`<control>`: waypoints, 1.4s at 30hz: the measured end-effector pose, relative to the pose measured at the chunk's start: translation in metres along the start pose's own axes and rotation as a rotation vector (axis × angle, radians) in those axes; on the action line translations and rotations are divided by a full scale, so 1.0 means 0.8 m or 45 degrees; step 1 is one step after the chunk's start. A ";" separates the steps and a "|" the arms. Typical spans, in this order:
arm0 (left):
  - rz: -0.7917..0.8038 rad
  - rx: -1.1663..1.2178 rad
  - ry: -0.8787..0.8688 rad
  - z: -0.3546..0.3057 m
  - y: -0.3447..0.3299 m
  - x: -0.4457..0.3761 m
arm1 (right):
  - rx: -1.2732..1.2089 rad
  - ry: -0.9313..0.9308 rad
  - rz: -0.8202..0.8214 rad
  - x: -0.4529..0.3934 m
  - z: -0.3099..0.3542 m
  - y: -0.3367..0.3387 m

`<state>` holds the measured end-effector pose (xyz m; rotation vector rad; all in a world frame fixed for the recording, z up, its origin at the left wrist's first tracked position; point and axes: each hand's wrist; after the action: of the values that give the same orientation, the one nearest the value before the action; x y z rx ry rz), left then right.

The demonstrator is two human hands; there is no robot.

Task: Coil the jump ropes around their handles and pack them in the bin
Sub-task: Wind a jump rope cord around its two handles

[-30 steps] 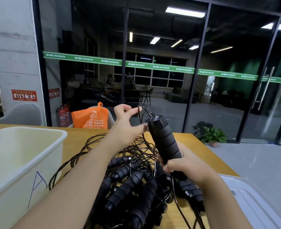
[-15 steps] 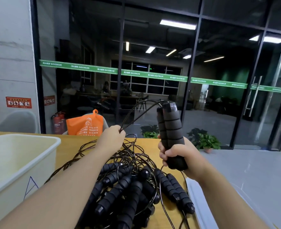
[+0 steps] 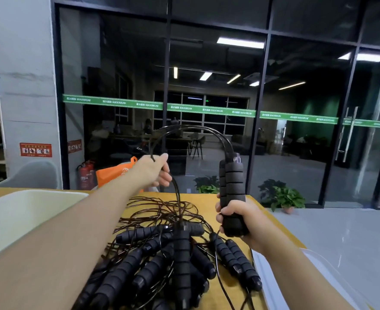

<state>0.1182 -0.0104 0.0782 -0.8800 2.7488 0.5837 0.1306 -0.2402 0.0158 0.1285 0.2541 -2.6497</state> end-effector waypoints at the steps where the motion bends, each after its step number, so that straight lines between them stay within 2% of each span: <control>1: 0.007 0.027 -0.051 -0.009 0.005 0.000 | 0.023 -0.033 -0.049 -0.002 -0.005 -0.001; 4: 0.021 0.165 -0.184 -0.035 0.019 0.001 | 0.074 -0.095 -0.110 -0.004 -0.017 -0.009; 10: 0.039 0.226 -0.309 -0.070 0.040 0.010 | 0.012 -0.089 -0.037 -0.003 -0.016 -0.026; 13: 0.091 0.282 -0.327 -0.068 0.042 0.014 | -0.110 -0.135 0.051 -0.004 -0.012 -0.035; 18: 0.199 0.291 -0.324 -0.054 0.030 0.022 | -0.438 -0.203 0.316 0.004 -0.005 -0.062; 20: 0.231 0.270 -0.299 -0.048 0.024 0.029 | -0.483 -0.184 0.328 0.001 -0.005 -0.069; 22: 0.277 0.276 -0.237 -0.036 0.021 0.035 | -0.520 -0.141 0.226 -0.005 -0.001 -0.071; 24: 0.430 0.295 -0.096 -0.017 0.023 0.038 | -0.561 -0.065 0.121 -0.011 0.008 -0.069; 26: 0.695 0.173 0.069 0.006 0.025 0.044 | -0.586 0.023 0.047 -0.016 0.020 -0.067; 28: 1.023 -0.142 0.163 0.023 0.028 0.055 | -0.560 0.118 -0.009 -0.021 0.032 -0.065; 30: 1.232 -0.468 0.191 0.030 0.035 0.063 | -0.495 0.186 -0.069 -0.026 0.043 -0.063; 32: 1.159 -0.706 0.123 0.033 0.044 0.057 | -0.400 0.210 -0.129 -0.028 0.049 -0.059; 35: 0.761 -1.013 -0.113 0.036 0.060 0.034 | -0.283 0.203 -0.187 -0.027 0.045 -0.050; 39: 0.252 -1.376 -0.368 0.047 0.074 0.013 | -0.278 0.150 -0.178 -0.020 0.036 -0.038; 42: -0.043 -1.640 -0.409 0.054 0.087 0.007 | -0.352 0.149 -0.211 -0.019 0.038 -0.028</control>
<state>0.0751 0.0572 0.0588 -0.8512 1.8203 2.3069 0.1321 -0.2199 0.0507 0.1787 0.6932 -2.7406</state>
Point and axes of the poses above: each hand's wrist, its own x-axis away from the middle knuckle, its own y-axis out of the back of the hand, z = x × y, and after that the axes turned 8 degrees about -z, right-handed
